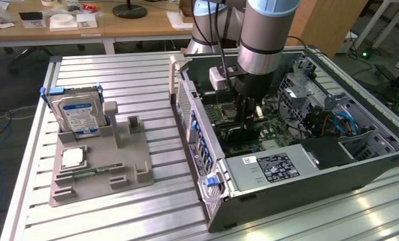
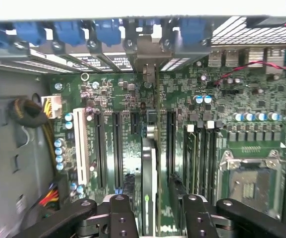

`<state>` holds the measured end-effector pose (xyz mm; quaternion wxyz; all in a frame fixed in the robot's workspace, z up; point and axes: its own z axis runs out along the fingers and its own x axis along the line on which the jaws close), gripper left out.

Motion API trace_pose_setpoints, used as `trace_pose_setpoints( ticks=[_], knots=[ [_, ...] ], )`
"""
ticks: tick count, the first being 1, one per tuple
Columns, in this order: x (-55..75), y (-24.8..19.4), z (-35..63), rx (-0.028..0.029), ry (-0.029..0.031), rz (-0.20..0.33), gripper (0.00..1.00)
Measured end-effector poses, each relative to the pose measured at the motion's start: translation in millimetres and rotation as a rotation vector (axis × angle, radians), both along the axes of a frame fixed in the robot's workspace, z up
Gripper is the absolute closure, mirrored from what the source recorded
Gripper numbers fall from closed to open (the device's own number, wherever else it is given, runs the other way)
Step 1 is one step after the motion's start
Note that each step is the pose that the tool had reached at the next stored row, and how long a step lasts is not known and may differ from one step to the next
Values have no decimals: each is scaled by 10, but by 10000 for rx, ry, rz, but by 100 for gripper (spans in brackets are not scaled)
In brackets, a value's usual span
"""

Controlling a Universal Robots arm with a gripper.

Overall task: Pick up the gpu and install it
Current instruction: 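Insert the gpu into the slot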

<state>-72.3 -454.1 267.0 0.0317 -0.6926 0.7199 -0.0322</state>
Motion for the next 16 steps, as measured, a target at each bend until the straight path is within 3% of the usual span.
trace_pose_setpoints(
  ticks=[2,5,12,16],
  knots=[
    [0,0,58,-1,-38,2,58],
    [0,0,59,3,-46,1,60],
    [0,0,60,2,-45,0,90],
    [0,0,60,2,-45,1,89]
  ],
)
